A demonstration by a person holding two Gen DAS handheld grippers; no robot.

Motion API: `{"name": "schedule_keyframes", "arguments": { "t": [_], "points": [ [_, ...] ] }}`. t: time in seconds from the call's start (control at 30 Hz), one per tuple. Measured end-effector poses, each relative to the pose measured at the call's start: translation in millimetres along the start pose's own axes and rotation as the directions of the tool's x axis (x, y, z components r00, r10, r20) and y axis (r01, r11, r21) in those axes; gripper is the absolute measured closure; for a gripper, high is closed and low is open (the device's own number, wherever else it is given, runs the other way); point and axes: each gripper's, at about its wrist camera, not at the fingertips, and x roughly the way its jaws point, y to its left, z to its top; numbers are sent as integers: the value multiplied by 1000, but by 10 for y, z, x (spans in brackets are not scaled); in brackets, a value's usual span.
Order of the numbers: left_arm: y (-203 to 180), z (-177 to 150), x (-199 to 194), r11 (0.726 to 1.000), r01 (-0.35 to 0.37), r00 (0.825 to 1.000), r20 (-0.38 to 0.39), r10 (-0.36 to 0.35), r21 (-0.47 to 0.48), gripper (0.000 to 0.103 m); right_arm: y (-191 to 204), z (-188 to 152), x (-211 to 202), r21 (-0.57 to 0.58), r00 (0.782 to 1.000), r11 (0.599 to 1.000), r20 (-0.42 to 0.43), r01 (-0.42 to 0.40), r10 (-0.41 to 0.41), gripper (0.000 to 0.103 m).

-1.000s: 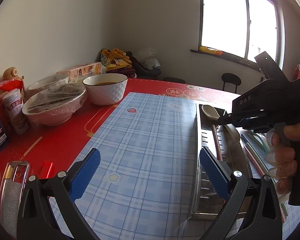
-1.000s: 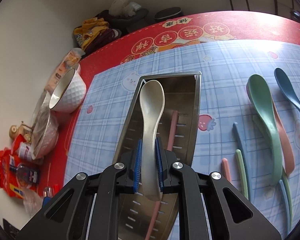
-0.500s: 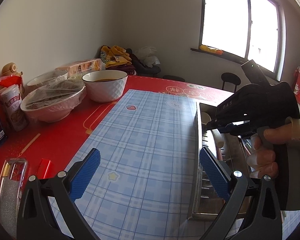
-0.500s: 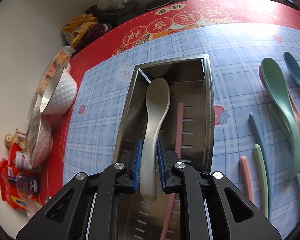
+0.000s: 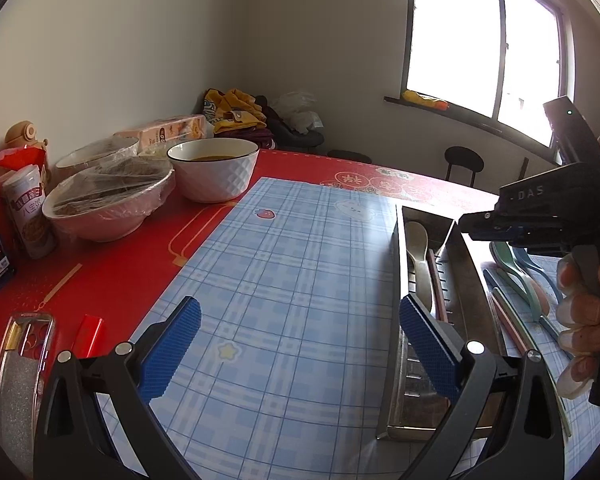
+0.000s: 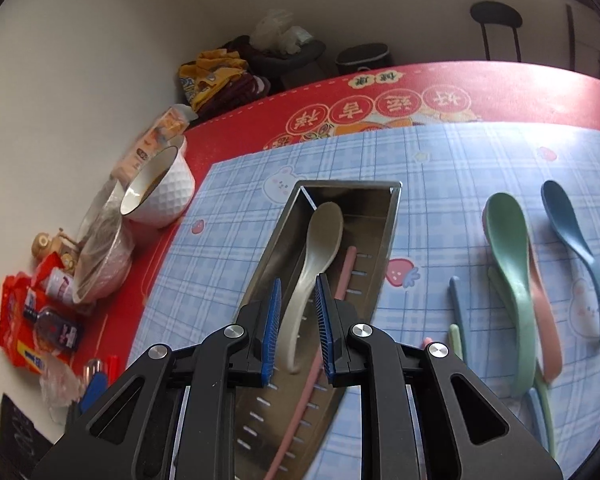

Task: Organize utensils
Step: 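Carry the beige spoon into the steel tray and open the right tool, then lower the left tool onto the second pink chopstick and grasp it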

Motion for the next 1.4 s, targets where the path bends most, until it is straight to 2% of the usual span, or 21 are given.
{"name": "schedule_keyframes", "arguments": {
  "t": [0.17,0.23,0.3,0.37,0.5,0.63,0.73,0.8,0.93,1.0,1.17,1.4],
  "points": [
    [11,-2,2,1000,-15,1000,-3,15,-9,6,-234,-173,-460,-145,995,989,100,-6,21,84],
    [23,-7,2,1000,-21,1000,-8,21,-18,6,-351,-285,-652,-195,990,981,139,15,13,79],
    [11,-7,-8,1000,-27,1000,-4,27,-14,6,-489,-415,-832,-228,984,973,176,40,1,65],
    [-18,-12,-35,1000,-22,1000,3,22,-3,6,-648,-536,-999,-244,979,968,202,58,-8,58],
    [-167,-7,-136,999,-35,999,0,35,42,6,-1035,-718,-1211,-227,977,971,210,81,-32,56],
    [-337,48,-380,999,37,999,1,-37,-2,7,-1345,-821,-1311,-216,974,970,217,108,-61,56],
    [-566,77,-562,996,92,996,0,-92,-4,14,-1525,-846,-1367,-190,969,976,238,107,-60,56],
    [-772,78,-654,991,135,991,-8,-135,20,24,-1584,-864,-1394,-178,966,978,253,108,-61,56],
    [-1198,51,-739,966,238,971,-53,-234,100,38,-1620,-895,-1406,-169,963,983,268,77,-29,56],
    [-1392,22,-730,955,268,962,-81,-259,130,46,-1646,-920,-1400,-165,964,984,267,61,-15,56],
    [-1793,-113,-532,939,309,942,-182,-281,152,59,-1776,-938,-1464,-119,961,993,277,26,8,56],
    [-2069,-316,-178,951,251,946,-255,-202,180,63,-1959,-951,-1466,-30,963,999,268,-21,29,56]
  ]
}}
